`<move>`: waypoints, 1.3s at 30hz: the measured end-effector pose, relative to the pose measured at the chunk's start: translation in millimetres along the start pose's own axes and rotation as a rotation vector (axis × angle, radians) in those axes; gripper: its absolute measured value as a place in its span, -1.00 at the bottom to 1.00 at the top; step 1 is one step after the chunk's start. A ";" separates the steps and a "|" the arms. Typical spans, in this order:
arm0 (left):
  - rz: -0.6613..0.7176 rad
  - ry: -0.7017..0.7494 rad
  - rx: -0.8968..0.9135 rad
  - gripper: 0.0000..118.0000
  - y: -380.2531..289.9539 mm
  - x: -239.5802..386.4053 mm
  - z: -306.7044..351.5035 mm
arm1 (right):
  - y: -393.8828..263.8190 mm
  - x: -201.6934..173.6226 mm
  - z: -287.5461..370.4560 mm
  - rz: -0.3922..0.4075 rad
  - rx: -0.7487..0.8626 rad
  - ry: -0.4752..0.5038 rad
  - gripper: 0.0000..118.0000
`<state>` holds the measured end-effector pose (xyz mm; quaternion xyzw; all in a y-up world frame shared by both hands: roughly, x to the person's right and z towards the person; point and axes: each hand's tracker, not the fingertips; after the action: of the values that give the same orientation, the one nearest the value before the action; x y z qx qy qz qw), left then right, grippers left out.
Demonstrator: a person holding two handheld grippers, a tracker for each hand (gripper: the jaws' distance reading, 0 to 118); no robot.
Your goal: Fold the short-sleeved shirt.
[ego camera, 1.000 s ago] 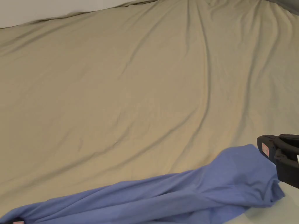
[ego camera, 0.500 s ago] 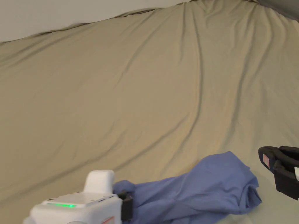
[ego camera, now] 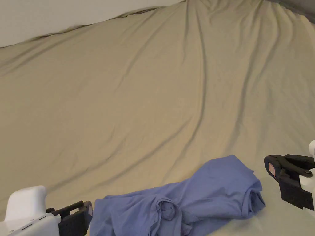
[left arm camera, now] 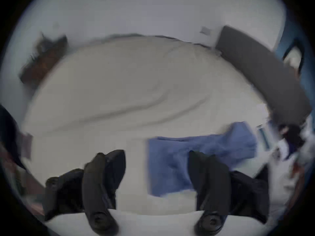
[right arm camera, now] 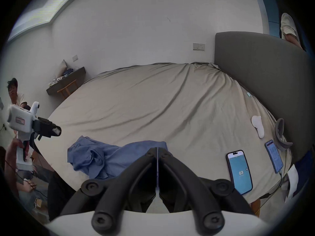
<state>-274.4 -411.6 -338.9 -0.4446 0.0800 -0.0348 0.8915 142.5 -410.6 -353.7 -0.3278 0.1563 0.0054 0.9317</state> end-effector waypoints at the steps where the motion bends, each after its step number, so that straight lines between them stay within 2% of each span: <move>1: -0.097 0.039 -0.009 -0.79 -3.6 15.1 -10.1 | 0.0 -1.4 0.3 0.005 -0.001 0.002 -0.94; 2: -0.127 0.048 -0.022 -1.00 -6.4 25.6 -22.7 | 0.1 -2.3 0.8 0.010 -0.003 0.002 -0.94; 3: -0.087 0.005 -0.030 -1.00 -8.7 34.4 -31.7 | 0.2 -2.7 1.4 0.018 -0.005 0.002 -0.94; 4: -0.094 -0.107 -0.090 -1.00 -10.4 43.5 -42.9 | -0.1 -2.9 2.3 0.023 -0.005 -0.007 -0.94; 5: -0.091 -0.147 -0.131 -1.00 -13.8 57.3 -54.3 | 0.1 -2.1 2.7 0.023 -0.005 -0.009 -0.94; 8: -0.188 -0.168 -0.164 -1.00 -25.7 106.6 -72.7 | 0.3 4.0 3.5 0.013 -0.011 -0.025 -0.94; 10: -0.199 -0.235 -0.187 -1.00 -25.9 136.6 -77.1 | -0.2 7.7 2.4 0.010 -0.018 -0.038 -0.94; 13: -0.274 -0.225 -0.151 -1.00 -25.8 174.5 -76.0 | -2.7 11.6 0.2 0.004 -0.028 -0.049 -0.94; 15: -0.276 -0.258 -0.159 -1.00 -22.9 186.9 -78.1 | -3.2 11.9 -1.6 0.003 -0.036 -0.051 -0.94; 21: -0.204 -0.454 -0.101 -1.00 -3.2 177.6 -41.8 | -2.6 8.8 0.9 0.005 -0.039 -0.045 -0.94; 23: -0.178 -0.459 -0.054 -1.00 2.8 158.7 -21.7 | -0.5 6.5 3.4 0.004 -0.031 -0.037 -0.94; 26: -0.051 -0.511 -0.003 -1.00 11.9 101.5 10.5 | 0.7 0.1 8.3 0.012 -0.022 -0.022 -0.94; 27: 0.009 -0.549 -0.001 -0.82 12.1 75.4 21.0 | 0.9 -2.5 10.0 0.016 -0.020 -0.016 -0.94; 28: 0.065 -0.590 0.001 0.16 10.0 44.7 29.2 | 0.7 -5.6 12.3 0.021 -0.018 -0.006 -0.94; 29: 0.105 -0.602 -0.011 0.85 6.6 20.6 33.5 | 0.6 -7.6 14.2 0.024 -0.016 0.005 -0.94; 30: 0.147 -0.615 -0.002 1.00 -3.8 -6.7 35.9 | 0.4 -10.0 16.4 0.025 -0.014 0.011 -0.94; 32: 0.224 -0.640 -0.010 1.00 -20.5 -57.7 27.2 | 0.1 -14.3 20.2 0.029 -0.010 0.023 -0.94; 36: 0.519 -0.740 -0.112 1.00 -47.3 -118.3 -25.6 | -0.5 -22.7 23.9 0.040 -0.011 0.042 -0.94; 39: 0.516 -0.829 -0.167 1.00 -57.3 -113.2 -64.5 | -1.2 -27.0 24.1 0.038 -0.012 0.044 -0.94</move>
<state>-396.6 -481.8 -318.7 -0.4567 -0.1711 0.3733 0.7892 123.9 -394.3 -327.3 -0.3306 0.1831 0.0166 0.9257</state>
